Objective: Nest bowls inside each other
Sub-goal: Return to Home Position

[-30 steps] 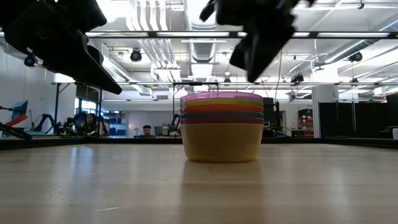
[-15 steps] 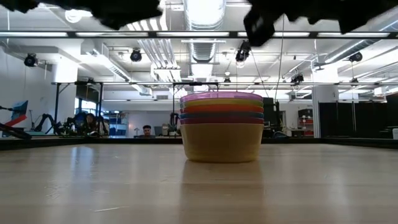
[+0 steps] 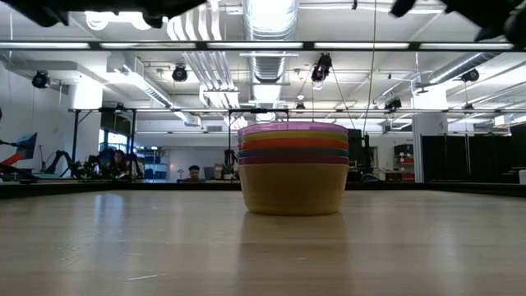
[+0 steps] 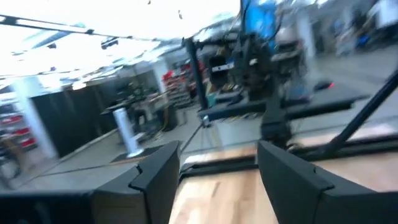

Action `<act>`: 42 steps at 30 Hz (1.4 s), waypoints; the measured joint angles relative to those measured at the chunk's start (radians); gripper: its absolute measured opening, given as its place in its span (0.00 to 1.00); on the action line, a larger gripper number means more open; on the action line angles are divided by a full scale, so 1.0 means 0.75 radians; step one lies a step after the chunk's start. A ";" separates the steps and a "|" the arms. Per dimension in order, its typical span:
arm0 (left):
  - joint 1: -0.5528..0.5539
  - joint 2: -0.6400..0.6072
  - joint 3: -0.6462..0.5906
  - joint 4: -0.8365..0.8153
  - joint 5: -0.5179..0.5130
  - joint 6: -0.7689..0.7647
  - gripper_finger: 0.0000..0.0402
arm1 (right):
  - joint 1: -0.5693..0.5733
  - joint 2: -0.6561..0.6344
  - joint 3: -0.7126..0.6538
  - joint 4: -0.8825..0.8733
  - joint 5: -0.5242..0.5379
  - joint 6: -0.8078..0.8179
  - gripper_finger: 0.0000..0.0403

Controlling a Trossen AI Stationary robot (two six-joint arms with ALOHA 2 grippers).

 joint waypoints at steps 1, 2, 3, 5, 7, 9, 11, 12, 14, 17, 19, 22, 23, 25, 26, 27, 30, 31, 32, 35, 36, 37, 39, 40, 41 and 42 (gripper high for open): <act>0.007 -0.060 -0.024 -0.014 0.039 -0.016 0.49 | -0.021 -0.111 -0.018 -0.063 -0.019 -0.018 0.06; 0.008 -0.116 -0.055 -0.009 0.073 -0.025 0.47 | -0.032 -0.221 -0.040 -0.130 -0.026 -0.039 0.05; 0.007 -0.173 -0.093 -0.007 0.088 -0.027 0.46 | -0.036 -0.328 -0.065 -0.193 -0.032 -0.061 0.04; 0.006 -0.286 -0.178 0.020 0.107 -0.059 0.40 | -0.033 -0.524 -0.128 -0.277 -0.033 -0.080 0.03; 0.007 -0.385 -0.281 0.087 0.110 -0.116 0.34 | -0.027 -0.694 -0.222 -0.295 -0.018 -0.055 0.02; 0.007 -0.459 -0.388 0.157 0.114 -0.159 0.26 | -0.017 -0.842 -0.327 -0.285 0.017 -0.010 0.02; 0.005 -0.512 -0.495 0.206 0.117 -0.193 0.18 | -0.009 -0.963 -0.439 -0.287 0.036 0.033 0.02; 0.006 -0.533 -0.547 0.237 0.117 -0.214 0.14 | -0.007 -1.011 -0.468 -0.359 0.045 0.057 0.02; 0.005 -0.559 -0.651 0.313 0.116 -0.233 0.06 | -0.004 -1.006 -0.458 -0.499 0.041 0.064 0.02; 0.006 -0.590 -0.691 0.240 0.104 -0.282 0.02 | -0.001 -0.972 -0.462 -0.584 0.065 0.078 0.02; 0.006 -0.637 -0.694 0.211 0.116 -0.292 0.02 | -0.003 -0.966 -0.467 -0.635 0.084 0.119 0.02; 0.005 -0.697 -0.696 0.132 0.143 -0.318 0.01 | -0.001 -0.967 -0.463 -0.732 0.083 0.243 0.02; 0.006 -0.719 -0.696 0.090 0.151 -0.348 0.00 | -0.002 -0.966 -0.463 -0.795 0.081 0.290 0.02; 0.007 -0.752 -0.696 -0.044 0.156 -0.430 0.00 | -0.001 -0.964 -0.464 -0.944 0.068 0.358 0.02; 0.007 -0.769 -0.696 -0.114 0.157 -0.474 0.00 | -0.001 -0.963 -0.464 -1.018 0.068 0.382 0.02; 0.007 -0.790 -0.696 -0.187 0.157 -0.517 0.00 | -0.001 -0.964 -0.464 -1.089 0.067 0.405 0.02; 0.007 -0.839 -0.696 -0.394 0.158 -0.660 0.00 | -0.001 -0.946 -0.458 -1.198 0.068 0.453 0.02; 0.007 -0.854 -0.696 -0.479 0.158 -0.703 0.00 | -0.001 -0.932 -0.457 -1.199 0.047 0.465 0.02; 0.007 -0.869 -0.697 -0.544 0.159 -0.755 0.00 | -0.001 -0.922 -0.456 -1.199 0.021 0.471 0.02; 0.007 -0.892 -0.697 -0.716 0.154 -0.862 0.00 | 0.000 -0.900 -0.454 -1.201 -0.023 0.434 0.02; 0.007 -0.895 -0.697 -0.728 0.150 -0.880 0.00 | 0.000 -0.894 -0.454 -1.201 -0.023 0.427 0.02; 0.007 -0.896 -0.697 -0.728 0.148 -0.889 0.00 | -0.001 -0.890 -0.454 -1.201 -0.023 0.425 0.02; 0.007 -0.883 -0.698 -0.727 0.147 -0.889 0.00 | -0.001 -0.884 -0.454 -1.201 -0.023 0.439 0.02; 0.007 -0.879 -0.698 -0.728 0.147 -0.889 0.00 | -0.001 -0.882 -0.454 -1.201 -0.023 0.441 0.02; 0.007 -0.875 -0.698 -0.728 0.147 -0.889 0.00 | -0.001 -0.881 -0.454 -1.201 -0.022 0.442 0.02; 0.007 -0.868 -0.698 -0.728 0.146 -0.889 0.00 | -0.001 -0.881 -0.454 -1.201 -0.023 0.443 0.02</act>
